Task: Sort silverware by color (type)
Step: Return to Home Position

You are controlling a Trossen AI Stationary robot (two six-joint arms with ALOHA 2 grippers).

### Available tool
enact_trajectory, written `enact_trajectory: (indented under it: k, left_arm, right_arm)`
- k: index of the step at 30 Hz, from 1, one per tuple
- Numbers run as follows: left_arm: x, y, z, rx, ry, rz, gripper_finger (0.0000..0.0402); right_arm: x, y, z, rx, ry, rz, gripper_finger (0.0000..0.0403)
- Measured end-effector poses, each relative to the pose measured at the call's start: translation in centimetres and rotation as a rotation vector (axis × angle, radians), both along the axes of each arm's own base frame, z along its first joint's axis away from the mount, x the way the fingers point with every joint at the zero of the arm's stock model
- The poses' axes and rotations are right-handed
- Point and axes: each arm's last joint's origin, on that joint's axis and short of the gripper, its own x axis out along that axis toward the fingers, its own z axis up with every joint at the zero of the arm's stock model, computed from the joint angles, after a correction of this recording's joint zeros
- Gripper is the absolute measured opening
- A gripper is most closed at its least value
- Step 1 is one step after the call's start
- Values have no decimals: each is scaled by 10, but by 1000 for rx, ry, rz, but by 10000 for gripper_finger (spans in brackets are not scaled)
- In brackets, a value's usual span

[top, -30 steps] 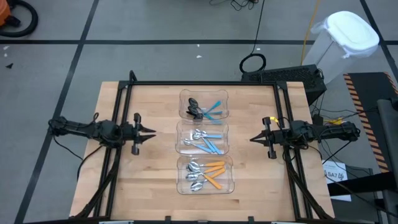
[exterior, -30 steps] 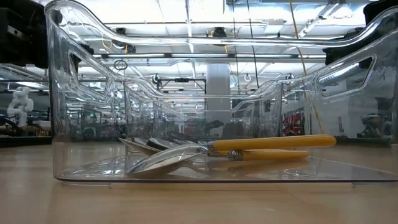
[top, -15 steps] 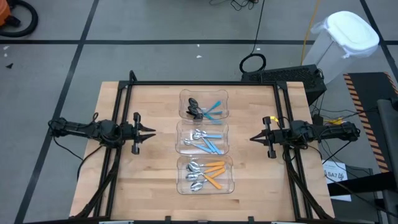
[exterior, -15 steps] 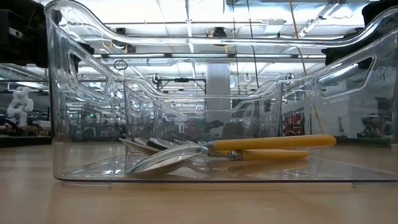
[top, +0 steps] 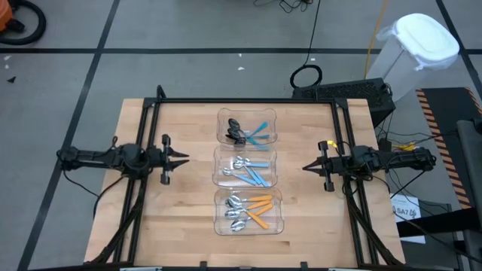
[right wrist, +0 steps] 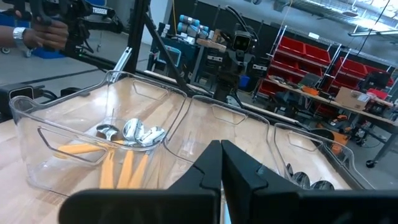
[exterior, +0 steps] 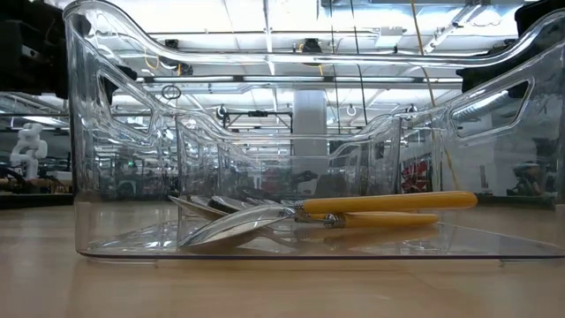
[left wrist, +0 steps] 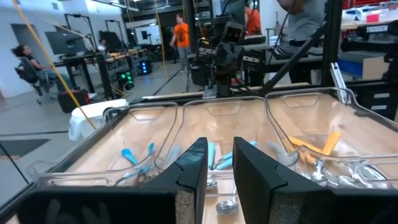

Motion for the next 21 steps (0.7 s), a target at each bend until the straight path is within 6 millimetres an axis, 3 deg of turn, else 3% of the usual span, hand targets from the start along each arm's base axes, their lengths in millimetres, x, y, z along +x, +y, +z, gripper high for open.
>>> enact_trajectory:
  k: [21]
  left_arm:
    - [0, 6, -2, -81, 20, -37, 76]
  right_arm:
    - [0, 0, 0, 65, 7, -11, 0]
